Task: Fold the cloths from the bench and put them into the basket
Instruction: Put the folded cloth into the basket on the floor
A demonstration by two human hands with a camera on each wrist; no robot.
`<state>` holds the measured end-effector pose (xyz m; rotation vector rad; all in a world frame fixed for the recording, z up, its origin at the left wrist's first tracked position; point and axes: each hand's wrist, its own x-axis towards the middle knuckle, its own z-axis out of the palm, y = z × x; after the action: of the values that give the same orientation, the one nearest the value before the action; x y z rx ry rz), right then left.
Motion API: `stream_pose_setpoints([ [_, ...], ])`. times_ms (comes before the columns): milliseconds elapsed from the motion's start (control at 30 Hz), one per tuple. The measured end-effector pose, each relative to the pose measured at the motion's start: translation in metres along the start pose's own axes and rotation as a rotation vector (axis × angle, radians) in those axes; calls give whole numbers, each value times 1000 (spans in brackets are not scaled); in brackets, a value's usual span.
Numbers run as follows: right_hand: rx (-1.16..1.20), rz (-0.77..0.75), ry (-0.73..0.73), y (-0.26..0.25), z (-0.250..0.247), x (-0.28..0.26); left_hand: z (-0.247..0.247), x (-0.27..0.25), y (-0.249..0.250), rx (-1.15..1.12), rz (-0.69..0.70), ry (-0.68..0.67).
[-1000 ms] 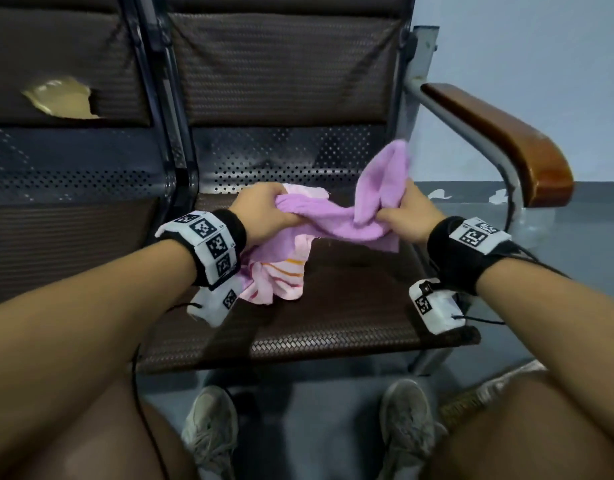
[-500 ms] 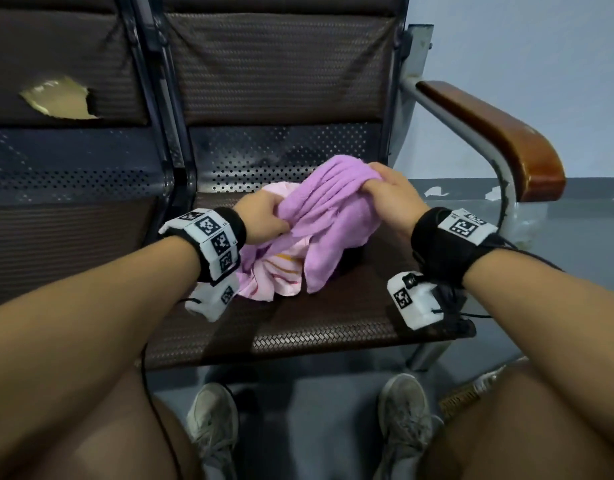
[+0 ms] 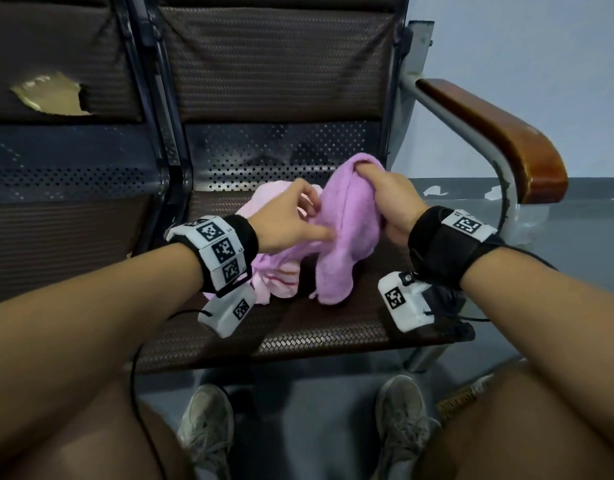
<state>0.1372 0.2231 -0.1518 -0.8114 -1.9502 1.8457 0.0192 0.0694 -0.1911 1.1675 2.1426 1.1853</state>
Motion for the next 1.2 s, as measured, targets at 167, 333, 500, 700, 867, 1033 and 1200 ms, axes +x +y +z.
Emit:
stream_pose_setpoints([
  [167, 208, -23, -7, -3, -3, 4, 1, -3, -4, 291, 83, -127],
  [333, -463, -111, 127, 10, -25, 17, -12, 8, -12, 392, 35, 113],
  [500, -950, -177, -167, 24, -13, 2, -8, 15, 9, 163, -27, 256],
  [700, -1096, -296, -33, 16, 22, -1, -2, 14, 40, 32, 78, 131],
  [867, -892, -300, 102, 18, -4, 11, -26, 15, 14, 348, 23, 224],
  [1033, -496, -333, 260, 17, -18, 23, -37, 13, -11, 449, -282, 178],
  [1200, -447, -496, 103, 17, -19, 11, -34, 19, 5, -290, -482, 341],
])
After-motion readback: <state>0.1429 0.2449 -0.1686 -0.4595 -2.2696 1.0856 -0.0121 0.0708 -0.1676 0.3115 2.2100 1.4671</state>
